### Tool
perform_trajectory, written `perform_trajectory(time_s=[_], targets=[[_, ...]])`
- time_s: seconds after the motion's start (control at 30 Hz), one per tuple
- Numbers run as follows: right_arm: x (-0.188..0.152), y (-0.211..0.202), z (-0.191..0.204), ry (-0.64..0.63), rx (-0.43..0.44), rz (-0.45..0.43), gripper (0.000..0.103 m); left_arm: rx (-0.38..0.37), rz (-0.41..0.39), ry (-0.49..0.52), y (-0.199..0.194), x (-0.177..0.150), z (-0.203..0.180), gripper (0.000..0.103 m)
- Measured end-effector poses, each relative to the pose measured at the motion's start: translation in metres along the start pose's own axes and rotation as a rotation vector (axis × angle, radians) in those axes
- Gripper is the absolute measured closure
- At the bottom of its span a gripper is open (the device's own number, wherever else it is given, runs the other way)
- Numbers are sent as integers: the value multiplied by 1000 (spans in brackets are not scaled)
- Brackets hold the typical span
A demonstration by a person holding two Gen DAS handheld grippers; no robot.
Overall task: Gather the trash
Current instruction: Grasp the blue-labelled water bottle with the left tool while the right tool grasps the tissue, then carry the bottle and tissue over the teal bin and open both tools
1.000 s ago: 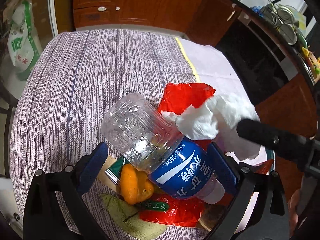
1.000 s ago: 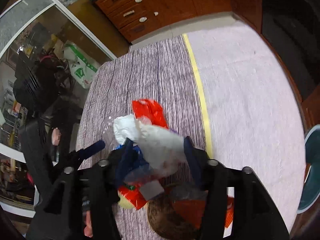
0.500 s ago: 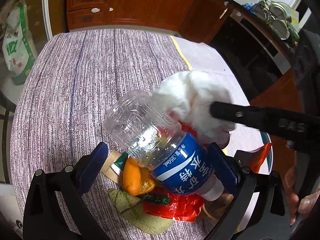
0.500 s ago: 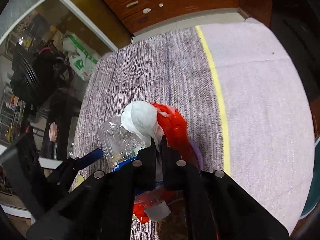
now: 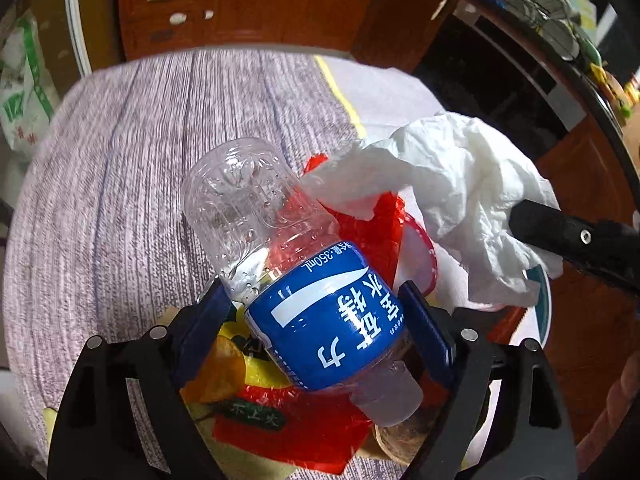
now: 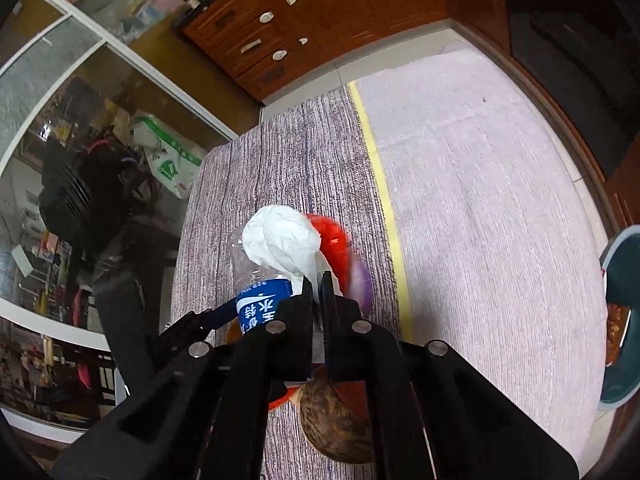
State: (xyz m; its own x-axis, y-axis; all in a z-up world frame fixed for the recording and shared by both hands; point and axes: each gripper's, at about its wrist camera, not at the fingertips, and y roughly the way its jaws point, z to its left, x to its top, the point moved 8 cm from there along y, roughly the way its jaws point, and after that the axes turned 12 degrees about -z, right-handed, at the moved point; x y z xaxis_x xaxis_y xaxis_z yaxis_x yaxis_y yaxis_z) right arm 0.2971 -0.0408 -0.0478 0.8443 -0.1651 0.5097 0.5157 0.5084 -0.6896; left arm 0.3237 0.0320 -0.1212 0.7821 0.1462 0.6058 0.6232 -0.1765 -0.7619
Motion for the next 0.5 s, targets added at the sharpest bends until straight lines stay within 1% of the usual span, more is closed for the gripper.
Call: perform_trajectory(time_s=[0.17, 0.33, 0.43, 0.5], targets=[[1, -15, -4, 22, 29, -25, 99, 7, -53, 51, -27, 1, -5, 18], [4, -39, -2, 30, 56, -66, 99, -6, -98, 101, -58, 0, -8, 18], [6, -55, -2, 34, 62, -93, 99, -17, -135, 127, -78, 4, -11, 18], [7, -66, -5, 38, 62, -112, 99, -42, -170, 131, -92, 6, -16, 18]])
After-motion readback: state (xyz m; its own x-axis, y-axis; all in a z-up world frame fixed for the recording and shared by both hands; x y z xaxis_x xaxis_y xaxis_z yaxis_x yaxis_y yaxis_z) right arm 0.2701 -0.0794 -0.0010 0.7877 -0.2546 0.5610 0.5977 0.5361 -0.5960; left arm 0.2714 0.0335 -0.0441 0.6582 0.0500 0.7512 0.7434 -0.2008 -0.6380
